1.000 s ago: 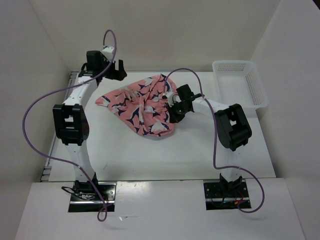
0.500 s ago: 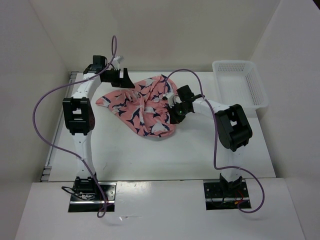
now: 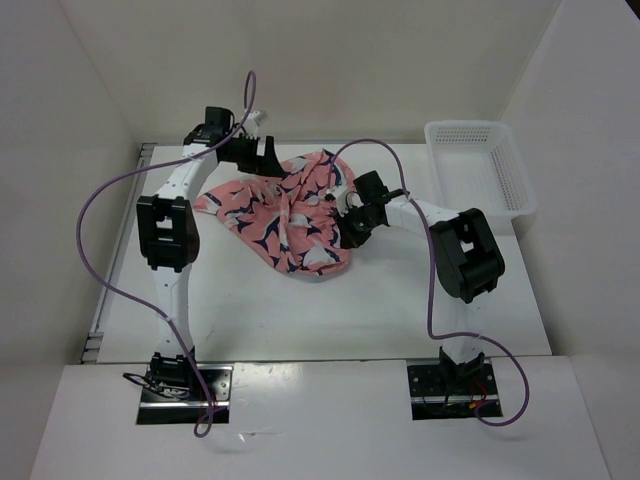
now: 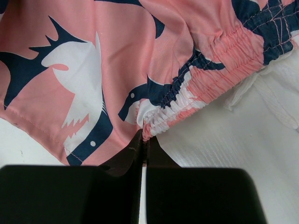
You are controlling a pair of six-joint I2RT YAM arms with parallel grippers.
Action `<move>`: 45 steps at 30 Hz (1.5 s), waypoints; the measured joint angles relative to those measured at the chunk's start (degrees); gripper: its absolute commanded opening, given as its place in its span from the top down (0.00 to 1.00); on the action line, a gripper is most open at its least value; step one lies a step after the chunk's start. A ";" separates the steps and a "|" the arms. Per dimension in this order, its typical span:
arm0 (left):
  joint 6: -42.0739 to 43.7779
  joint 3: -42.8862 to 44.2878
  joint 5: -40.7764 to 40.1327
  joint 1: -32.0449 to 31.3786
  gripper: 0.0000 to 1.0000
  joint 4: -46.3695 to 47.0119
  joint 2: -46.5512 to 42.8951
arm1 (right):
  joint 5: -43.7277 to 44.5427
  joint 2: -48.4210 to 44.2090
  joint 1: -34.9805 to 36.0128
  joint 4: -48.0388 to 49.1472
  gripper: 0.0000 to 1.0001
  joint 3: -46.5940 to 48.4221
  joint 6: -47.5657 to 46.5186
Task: Fold and stack the shorts
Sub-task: Flatten the shorts out
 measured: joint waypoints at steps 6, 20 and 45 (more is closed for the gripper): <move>0.00 -0.72 -0.44 -0.61 0.05 -0.09 0.24 | 0.04 0.00 0.00 0.00 1.00 0.00 0.00; -0.04 -3.02 -1.18 -0.31 0.20 -1.25 1.60 | 0.04 -0.02 0.00 0.00 1.00 0.00 -0.26; -0.09 0.37 8.17 -0.57 0.26 3.30 5.97 | 0.90 -0.02 0.00 0.00 1.00 -0.11 -0.72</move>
